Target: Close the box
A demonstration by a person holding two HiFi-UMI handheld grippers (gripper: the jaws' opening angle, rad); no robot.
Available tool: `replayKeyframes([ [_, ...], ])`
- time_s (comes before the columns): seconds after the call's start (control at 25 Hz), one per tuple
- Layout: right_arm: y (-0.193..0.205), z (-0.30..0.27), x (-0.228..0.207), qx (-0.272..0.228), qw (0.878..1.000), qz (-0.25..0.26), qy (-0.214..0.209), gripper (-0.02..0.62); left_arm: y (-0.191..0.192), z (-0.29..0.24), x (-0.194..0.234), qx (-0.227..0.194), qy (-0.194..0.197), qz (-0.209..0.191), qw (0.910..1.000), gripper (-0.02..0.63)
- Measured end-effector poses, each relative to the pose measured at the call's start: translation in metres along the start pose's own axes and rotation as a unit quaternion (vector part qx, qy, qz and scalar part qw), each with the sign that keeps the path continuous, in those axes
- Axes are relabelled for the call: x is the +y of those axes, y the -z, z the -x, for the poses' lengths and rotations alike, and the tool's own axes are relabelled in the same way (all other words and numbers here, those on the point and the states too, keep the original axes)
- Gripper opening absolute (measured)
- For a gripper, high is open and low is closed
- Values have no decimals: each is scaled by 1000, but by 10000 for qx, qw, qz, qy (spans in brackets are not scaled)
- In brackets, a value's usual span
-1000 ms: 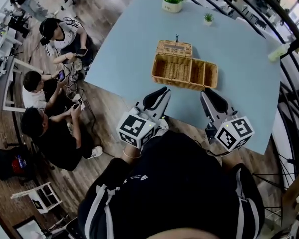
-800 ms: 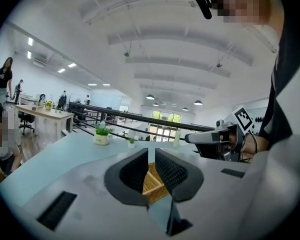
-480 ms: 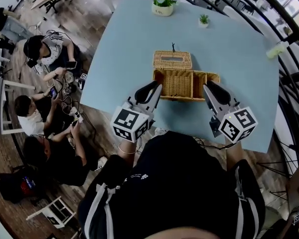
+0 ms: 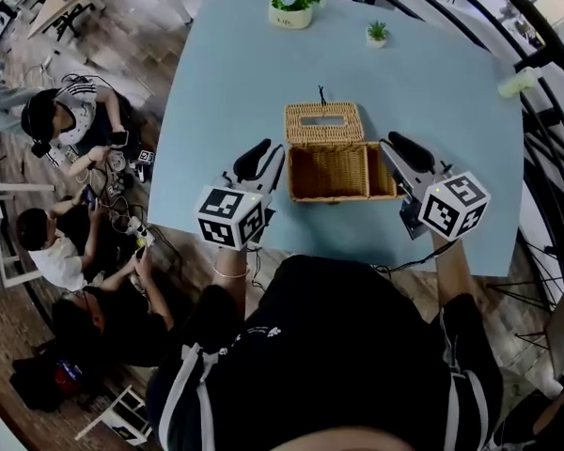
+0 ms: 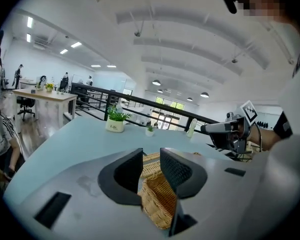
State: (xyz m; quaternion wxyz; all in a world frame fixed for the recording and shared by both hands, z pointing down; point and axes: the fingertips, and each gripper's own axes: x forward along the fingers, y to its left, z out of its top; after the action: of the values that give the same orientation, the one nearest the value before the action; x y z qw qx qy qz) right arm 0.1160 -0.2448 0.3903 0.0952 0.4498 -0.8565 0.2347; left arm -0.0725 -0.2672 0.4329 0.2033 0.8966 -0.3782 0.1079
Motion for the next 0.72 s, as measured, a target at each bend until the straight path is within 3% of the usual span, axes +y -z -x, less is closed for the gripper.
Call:
replayKeyframes([
  [0.16,2,-22,-16,128,9996,-243,-6,121,5,-16,17,215,76,192,9996,112],
  [0.28,9,-38,-24,294,9987,-416,23,126,11,-25,28,304,306,705,9966,137],
  [0.52,26,-57,-34,573,9950,-814,-7,138,33,-47,45,686,517,1424,9861,169],
  [0.72,35,-68,-46,718,9934,-883,116,147,49,-67,55,869,743,2098,9710,186],
])
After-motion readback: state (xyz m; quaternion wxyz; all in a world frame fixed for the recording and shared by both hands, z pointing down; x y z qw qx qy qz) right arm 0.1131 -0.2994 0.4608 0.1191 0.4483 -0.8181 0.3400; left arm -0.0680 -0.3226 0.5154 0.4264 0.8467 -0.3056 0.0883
